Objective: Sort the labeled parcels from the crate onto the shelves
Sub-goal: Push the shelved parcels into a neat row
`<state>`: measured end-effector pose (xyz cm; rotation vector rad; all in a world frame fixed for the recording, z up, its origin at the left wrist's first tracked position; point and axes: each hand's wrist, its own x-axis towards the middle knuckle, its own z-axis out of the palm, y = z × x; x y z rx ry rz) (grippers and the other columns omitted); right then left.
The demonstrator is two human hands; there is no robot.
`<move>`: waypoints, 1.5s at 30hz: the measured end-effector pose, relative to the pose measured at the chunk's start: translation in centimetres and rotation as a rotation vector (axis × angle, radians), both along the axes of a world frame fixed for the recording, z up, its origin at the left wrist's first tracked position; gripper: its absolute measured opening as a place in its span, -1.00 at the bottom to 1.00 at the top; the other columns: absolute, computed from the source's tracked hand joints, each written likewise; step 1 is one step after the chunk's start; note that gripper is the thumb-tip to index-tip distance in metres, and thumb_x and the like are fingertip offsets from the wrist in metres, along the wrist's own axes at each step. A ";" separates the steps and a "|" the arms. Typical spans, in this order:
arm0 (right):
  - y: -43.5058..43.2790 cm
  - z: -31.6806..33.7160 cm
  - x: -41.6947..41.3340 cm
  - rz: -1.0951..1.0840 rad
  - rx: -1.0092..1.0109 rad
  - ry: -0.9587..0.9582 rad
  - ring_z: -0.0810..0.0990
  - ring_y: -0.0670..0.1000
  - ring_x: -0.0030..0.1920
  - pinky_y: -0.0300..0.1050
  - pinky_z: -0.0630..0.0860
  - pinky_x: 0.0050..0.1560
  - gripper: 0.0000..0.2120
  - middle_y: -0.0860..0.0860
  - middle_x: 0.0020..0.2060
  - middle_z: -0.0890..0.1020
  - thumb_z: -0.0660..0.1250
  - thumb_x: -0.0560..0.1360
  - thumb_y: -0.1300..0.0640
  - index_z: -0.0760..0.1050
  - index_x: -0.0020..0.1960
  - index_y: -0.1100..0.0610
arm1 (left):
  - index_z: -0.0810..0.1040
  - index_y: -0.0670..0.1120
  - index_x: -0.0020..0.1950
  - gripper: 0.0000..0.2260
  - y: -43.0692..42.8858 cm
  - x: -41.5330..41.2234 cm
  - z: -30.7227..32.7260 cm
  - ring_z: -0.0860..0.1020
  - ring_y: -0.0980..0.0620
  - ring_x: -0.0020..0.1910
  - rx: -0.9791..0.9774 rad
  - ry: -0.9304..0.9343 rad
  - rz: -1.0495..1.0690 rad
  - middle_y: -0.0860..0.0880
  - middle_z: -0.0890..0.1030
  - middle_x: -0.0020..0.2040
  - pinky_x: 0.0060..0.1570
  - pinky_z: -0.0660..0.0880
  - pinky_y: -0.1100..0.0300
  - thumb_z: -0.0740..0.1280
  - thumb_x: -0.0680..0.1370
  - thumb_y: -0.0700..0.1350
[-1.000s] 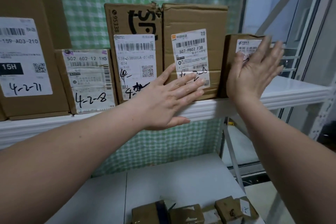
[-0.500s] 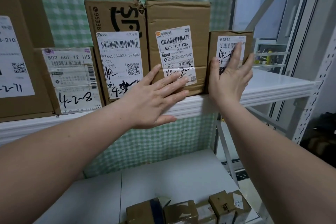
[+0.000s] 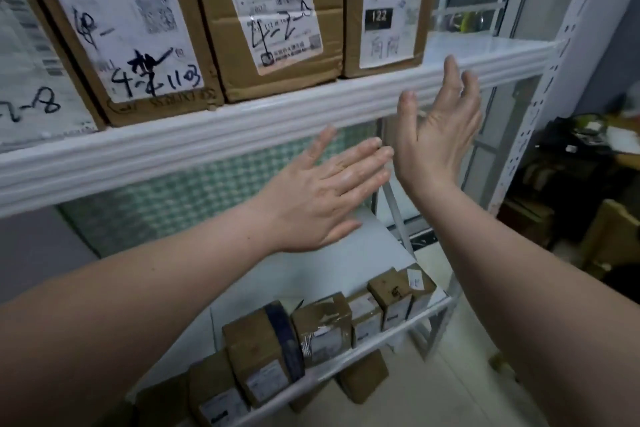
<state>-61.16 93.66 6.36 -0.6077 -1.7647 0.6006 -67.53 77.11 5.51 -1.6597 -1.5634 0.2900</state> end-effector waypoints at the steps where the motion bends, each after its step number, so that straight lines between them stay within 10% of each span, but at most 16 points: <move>1: 0.3 -1.7 0.8 -0.010 -0.016 -0.015 0.14 0.20 0.51 0.25 0.01 0.50 -0.40 0.20 0.50 0.18 0.09 0.58 -0.12 0.15 0.55 0.09 | 0.29 -0.20 0.48 -0.44 0.7 0.5 -1.8 0.12 -0.10 0.51 -0.010 -0.054 -0.027 -0.18 0.28 0.50 0.43 -0.18 -0.19 0.07 0.58 0.11; 12: 5.4 -28.5 7.6 -0.082 -0.396 -0.375 0.08 0.10 0.56 0.06 -0.01 0.55 -0.40 0.15 0.56 0.14 0.01 0.63 -0.04 0.03 0.58 0.21 | 0.35 -0.13 0.47 -0.39 6.4 5.2 -25.8 0.23 -0.11 0.50 -0.335 -0.408 0.046 -0.13 0.28 0.51 0.44 -0.01 -0.22 0.29 0.49 0.12; 17: 8.5 -42.5 8.7 -0.017 -0.440 -0.566 0.27 0.20 0.44 0.22 0.22 0.44 -0.44 0.22 0.43 0.33 -0.08 0.61 -0.05 0.18 0.49 0.27 | -0.19 -0.09 0.56 -0.39 10.1 5.7 -38.1 -0.22 -0.07 0.55 -0.539 -0.327 0.309 -0.08 -0.20 0.58 0.41 -0.39 -0.21 0.03 0.63 0.06; 22: 11.5 -52.0 7.9 0.110 -0.312 -0.772 0.02 0.13 0.57 0.04 -0.02 0.56 -0.47 0.19 0.56 0.09 0.02 0.66 0.13 -0.01 0.56 0.27 | -0.25 -0.13 0.53 -0.38 12.7 4.9 -48.9 -0.25 -0.10 0.54 -0.524 -0.266 0.427 -0.12 -0.24 0.57 0.43 -0.34 -0.22 0.01 0.63 0.07; 30: 13.3 -60.9 3.9 0.257 -0.201 -0.915 -0.27 0.10 0.57 0.00 -0.27 0.52 -0.28 0.17 0.56 -0.28 0.04 0.64 0.02 -0.35 0.56 0.24 | -0.42 -0.23 0.45 -0.38 15.5 3.1 -58.5 -0.34 -0.13 0.51 -0.465 0.001 0.515 -0.17 -0.35 0.53 0.36 -0.42 -0.20 -0.11 0.65 0.09; 45: 12.5 -64.2 2.7 0.199 -0.123 -0.924 -0.33 0.14 0.55 0.04 -0.33 0.49 -0.26 0.19 0.54 -0.32 0.00 0.62 -0.05 -0.36 0.55 0.26 | -0.49 -0.23 0.40 -0.33 14.8 3.4 -60.6 -0.37 -0.16 0.49 -0.379 -0.086 0.594 -0.22 -0.54 0.33 0.26 -0.53 -0.19 -0.11 0.65 0.13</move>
